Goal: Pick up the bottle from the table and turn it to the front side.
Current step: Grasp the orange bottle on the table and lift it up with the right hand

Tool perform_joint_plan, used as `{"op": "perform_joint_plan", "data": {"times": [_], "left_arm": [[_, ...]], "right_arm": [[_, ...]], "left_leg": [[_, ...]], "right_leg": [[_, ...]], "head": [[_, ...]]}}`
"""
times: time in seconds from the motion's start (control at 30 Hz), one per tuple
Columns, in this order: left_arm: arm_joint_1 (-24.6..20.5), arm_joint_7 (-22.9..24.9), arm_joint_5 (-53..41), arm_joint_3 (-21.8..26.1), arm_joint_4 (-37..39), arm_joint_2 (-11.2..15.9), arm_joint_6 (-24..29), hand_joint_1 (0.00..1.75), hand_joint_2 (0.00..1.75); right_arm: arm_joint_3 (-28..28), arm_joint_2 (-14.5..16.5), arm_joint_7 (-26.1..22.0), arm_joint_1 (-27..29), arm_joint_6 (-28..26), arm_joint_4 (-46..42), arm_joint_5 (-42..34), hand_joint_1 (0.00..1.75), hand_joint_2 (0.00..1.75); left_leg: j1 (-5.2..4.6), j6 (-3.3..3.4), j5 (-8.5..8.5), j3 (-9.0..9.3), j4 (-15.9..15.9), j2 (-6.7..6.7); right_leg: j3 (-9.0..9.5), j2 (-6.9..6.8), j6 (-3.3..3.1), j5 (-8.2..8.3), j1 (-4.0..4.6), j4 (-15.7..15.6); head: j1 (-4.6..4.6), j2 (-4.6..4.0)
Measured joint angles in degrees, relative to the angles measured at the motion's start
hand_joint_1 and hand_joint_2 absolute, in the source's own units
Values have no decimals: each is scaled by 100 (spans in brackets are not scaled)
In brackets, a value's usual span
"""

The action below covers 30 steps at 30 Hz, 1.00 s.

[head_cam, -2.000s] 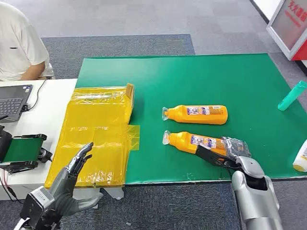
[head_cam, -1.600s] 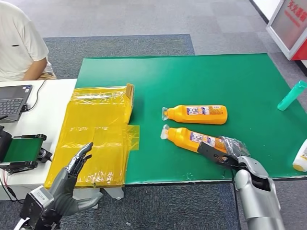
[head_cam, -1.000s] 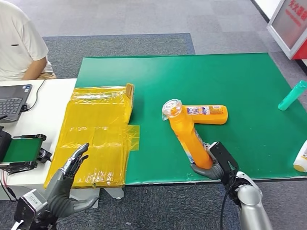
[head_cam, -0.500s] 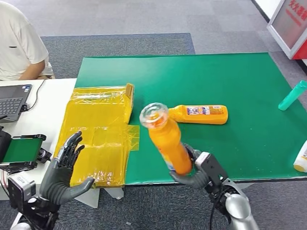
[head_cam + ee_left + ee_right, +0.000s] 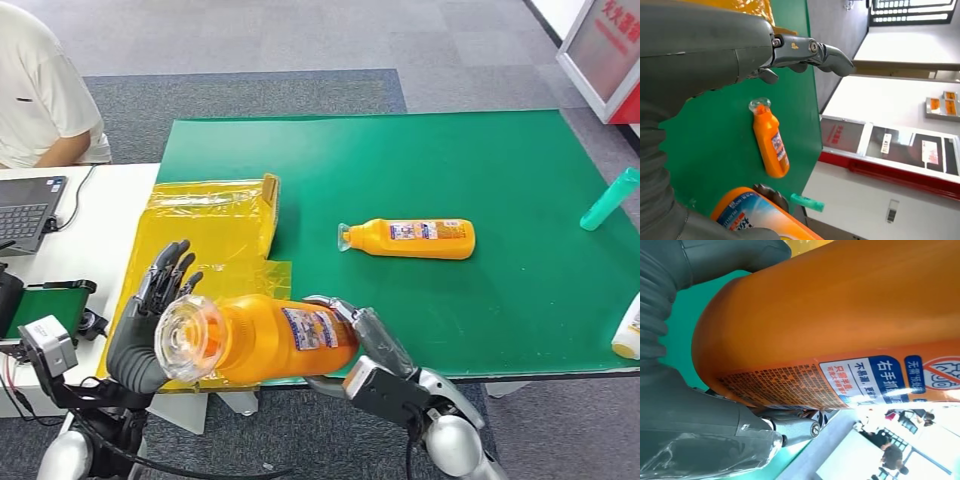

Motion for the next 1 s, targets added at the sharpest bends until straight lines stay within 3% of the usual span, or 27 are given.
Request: {"op": "perform_joint_plan", "data": {"times": [0.23,0.53,0.77,1.0], "left_arm": [[-499,34,20,-499,-91,97,-154,0,175],[-810,-43,-824,-1557,-5,520,-194,0,175],[-937,-76,-991,-1760,42,764,-197,0,175],[-1052,-123,-1424,-1894,54,831,-29,0,175]], "right_arm": [[239,43,213,-434,-97,-440,536,175,175],[316,101,335,-913,-316,-285,687,175,175],[316,101,344,-951,-373,-73,603,175,175],[310,139,390,-975,-368,40,609,175,175]], "left_leg": [[0,-2,4,-3,0,0],[0,-1,6,-5,0,0],[0,-1,5,-7,0,0],[0,-1,6,-7,0,0]], "right_leg": [[-2,0,0,2,0,0],[-4,0,1,5,0,0],[-5,0,0,3,1,0],[-5,0,0,4,1,0]], "head": [[0,0],[0,0],[-1,0],[1,0]]}}
